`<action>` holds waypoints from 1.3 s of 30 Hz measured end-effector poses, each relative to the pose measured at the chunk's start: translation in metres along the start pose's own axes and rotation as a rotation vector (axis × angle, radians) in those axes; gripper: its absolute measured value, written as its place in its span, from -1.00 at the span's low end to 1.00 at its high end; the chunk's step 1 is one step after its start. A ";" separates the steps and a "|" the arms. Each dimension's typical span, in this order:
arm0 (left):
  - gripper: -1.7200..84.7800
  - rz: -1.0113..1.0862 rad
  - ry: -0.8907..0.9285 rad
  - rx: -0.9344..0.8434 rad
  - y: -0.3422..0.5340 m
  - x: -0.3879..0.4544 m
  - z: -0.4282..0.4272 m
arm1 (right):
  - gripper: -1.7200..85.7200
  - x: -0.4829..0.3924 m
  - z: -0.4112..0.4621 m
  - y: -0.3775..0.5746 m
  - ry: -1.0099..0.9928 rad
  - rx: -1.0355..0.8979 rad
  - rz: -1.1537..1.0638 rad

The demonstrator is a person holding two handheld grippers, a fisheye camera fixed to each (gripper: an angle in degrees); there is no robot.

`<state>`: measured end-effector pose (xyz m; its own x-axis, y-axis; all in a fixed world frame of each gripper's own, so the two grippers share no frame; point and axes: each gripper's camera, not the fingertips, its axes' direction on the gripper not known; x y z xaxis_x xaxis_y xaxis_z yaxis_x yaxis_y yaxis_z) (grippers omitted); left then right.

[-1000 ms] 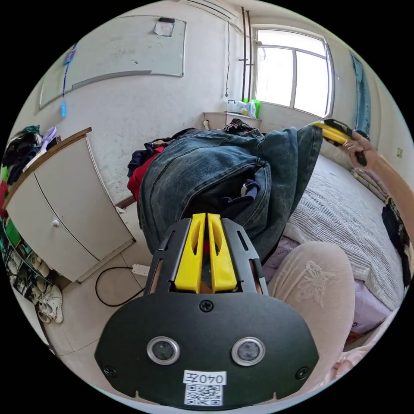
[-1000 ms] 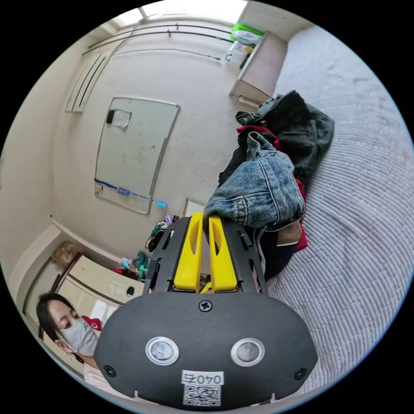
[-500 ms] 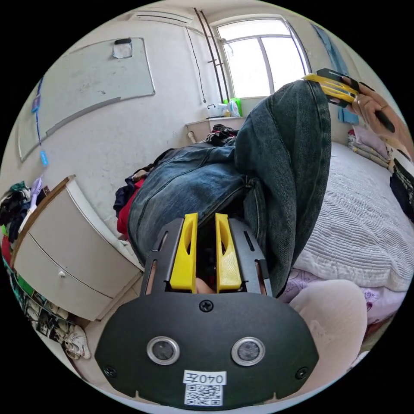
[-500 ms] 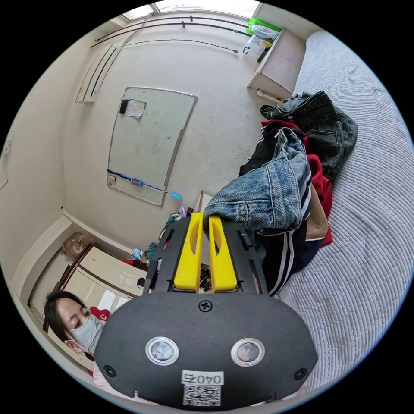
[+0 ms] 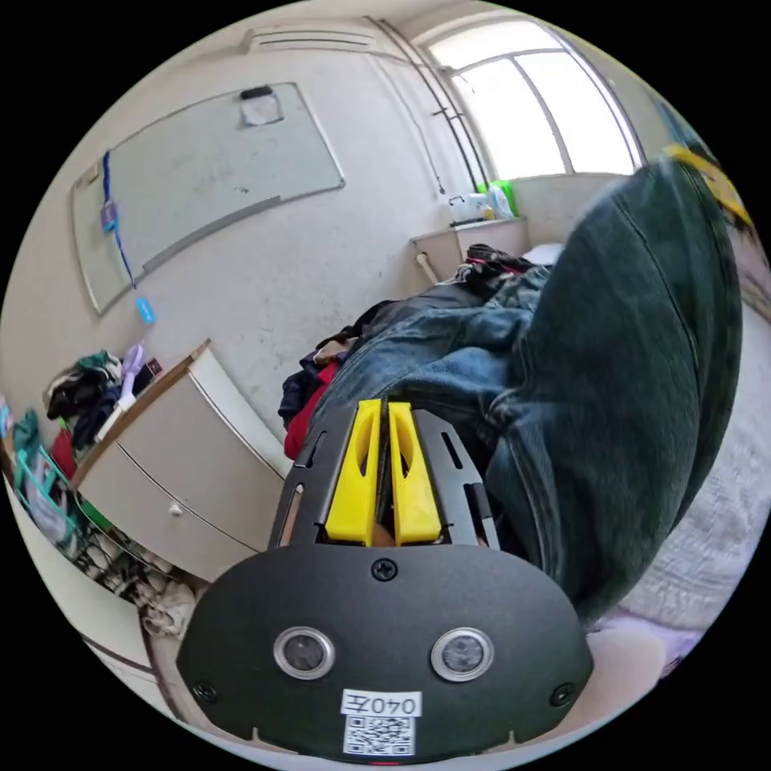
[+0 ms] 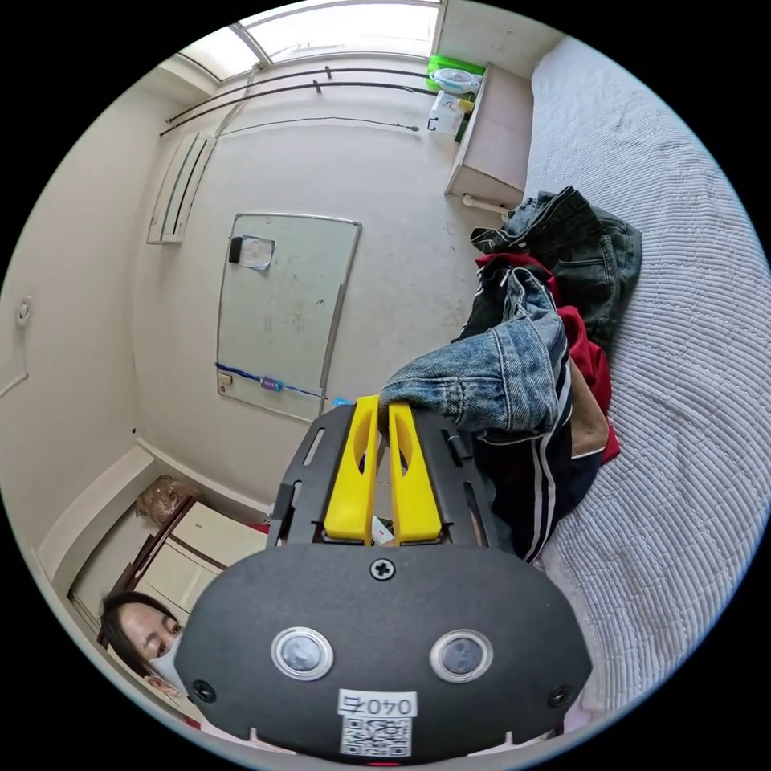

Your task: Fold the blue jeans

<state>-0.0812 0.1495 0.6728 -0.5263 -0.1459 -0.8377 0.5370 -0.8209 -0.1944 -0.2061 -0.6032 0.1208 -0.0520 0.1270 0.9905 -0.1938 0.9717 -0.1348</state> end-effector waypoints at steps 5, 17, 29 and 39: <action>-0.98 -0.163 0.088 0.094 -0.098 -0.029 -0.027 | -0.98 -0.045 -0.069 -0.010 -0.010 0.100 -0.085; -0.98 0.187 0.570 0.547 -0.287 0.266 -0.235 | -0.98 -0.199 -0.426 0.115 0.187 0.737 -0.406; -0.91 0.701 1.061 0.311 -0.132 0.460 -0.235 | -0.77 -0.112 -0.639 0.403 0.991 0.962 0.023; -0.91 0.643 0.789 -0.261 -0.071 0.325 -0.026 | -0.71 -0.018 -0.520 0.433 0.939 0.683 -0.001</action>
<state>-0.2731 0.1746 0.4013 0.4368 -0.0339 -0.8989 0.7378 -0.5582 0.3795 0.2201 -0.0809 0.0584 0.6402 0.5020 0.5814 -0.6964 0.6989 0.1634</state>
